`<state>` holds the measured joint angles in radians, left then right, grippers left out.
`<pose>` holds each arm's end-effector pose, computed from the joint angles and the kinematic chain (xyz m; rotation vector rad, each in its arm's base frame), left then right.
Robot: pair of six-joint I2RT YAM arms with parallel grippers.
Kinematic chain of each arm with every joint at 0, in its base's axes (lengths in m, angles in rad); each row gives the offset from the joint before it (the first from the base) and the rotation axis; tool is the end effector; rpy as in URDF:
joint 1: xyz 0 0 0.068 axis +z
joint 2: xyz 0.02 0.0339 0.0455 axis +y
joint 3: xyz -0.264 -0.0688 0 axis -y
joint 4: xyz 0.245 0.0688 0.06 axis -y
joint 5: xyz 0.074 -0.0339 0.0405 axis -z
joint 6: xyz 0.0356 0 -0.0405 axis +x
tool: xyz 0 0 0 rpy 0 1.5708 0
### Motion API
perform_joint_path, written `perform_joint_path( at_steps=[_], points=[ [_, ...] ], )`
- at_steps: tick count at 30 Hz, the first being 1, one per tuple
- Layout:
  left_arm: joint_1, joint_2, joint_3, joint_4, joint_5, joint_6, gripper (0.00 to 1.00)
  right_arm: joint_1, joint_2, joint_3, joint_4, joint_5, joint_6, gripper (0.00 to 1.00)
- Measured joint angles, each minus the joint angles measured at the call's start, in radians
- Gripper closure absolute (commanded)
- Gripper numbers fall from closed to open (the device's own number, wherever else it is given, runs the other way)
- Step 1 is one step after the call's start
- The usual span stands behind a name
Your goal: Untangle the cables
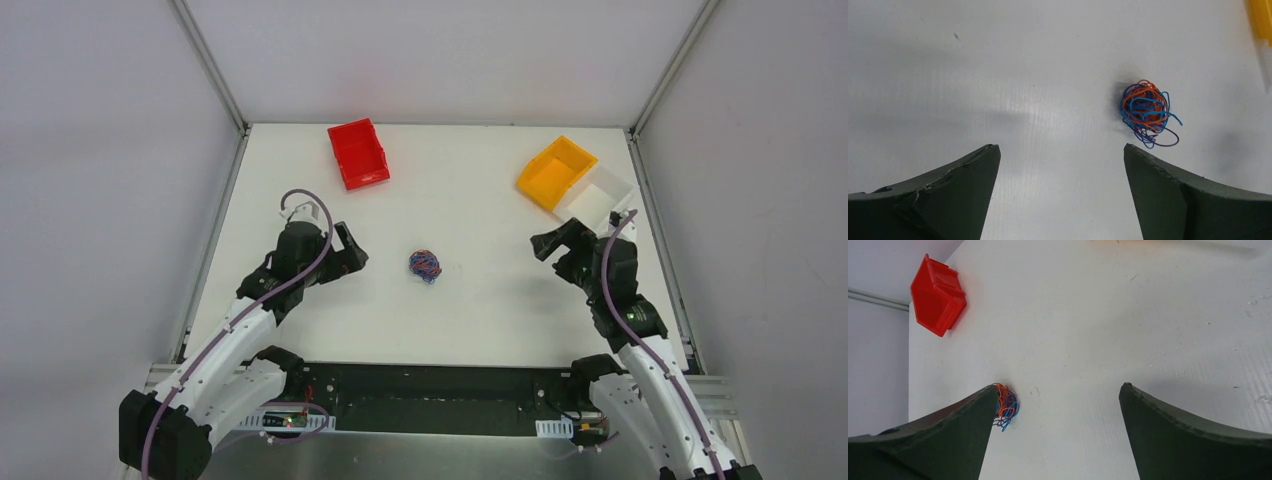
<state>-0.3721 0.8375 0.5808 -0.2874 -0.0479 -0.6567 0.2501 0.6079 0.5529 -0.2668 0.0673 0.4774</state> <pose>0.1769 -0.0672 0.2488 -0.3360 2.1392 -0.5554 0.1509 0.0361 0.2761 0.2633 1.8969 0.4307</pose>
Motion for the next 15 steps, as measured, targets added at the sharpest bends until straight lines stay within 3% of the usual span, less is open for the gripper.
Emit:
perform_joint_path(
  at_steps=[3,8,15],
  points=[
    [0.0,0.021,0.005,0.02,0.08,0.029,0.04,0.0,0.025,-0.011,0.017,-0.024,-0.002,0.06],
    [-0.05,0.212,0.092,0.052,0.238,0.08,0.03,-0.001,0.106,-0.016,0.078,-0.152,-0.011,0.09],
    [-0.212,0.296,0.111,0.147,0.258,0.126,0.05,0.011,0.211,-0.017,0.151,-0.265,-0.018,0.1]
  ],
)
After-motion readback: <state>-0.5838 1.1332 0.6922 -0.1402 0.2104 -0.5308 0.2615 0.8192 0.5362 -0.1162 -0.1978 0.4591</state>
